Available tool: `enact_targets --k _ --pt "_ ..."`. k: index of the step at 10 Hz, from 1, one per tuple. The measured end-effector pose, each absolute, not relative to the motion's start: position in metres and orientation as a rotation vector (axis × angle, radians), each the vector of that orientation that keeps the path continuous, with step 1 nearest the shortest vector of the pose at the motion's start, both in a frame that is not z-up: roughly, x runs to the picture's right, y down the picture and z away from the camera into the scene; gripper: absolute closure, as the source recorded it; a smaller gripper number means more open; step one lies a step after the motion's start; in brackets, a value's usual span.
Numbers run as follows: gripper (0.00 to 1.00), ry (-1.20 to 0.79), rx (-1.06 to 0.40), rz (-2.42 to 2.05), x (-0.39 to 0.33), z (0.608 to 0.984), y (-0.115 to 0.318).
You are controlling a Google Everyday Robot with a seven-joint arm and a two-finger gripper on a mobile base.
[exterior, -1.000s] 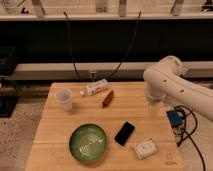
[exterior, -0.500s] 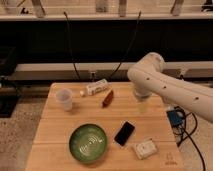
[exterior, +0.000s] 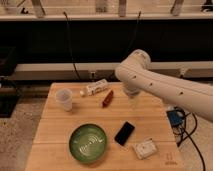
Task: Place the ceramic cup in the ceramic bowl
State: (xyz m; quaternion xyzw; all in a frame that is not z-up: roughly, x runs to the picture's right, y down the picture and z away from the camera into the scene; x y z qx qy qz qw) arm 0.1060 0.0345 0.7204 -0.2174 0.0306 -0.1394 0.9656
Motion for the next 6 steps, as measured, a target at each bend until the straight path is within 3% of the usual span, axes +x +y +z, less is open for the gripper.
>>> enact_targets --k 6 --pt "0.20 0.030 -0.404 -0.380 0.059 0.731 0.018"
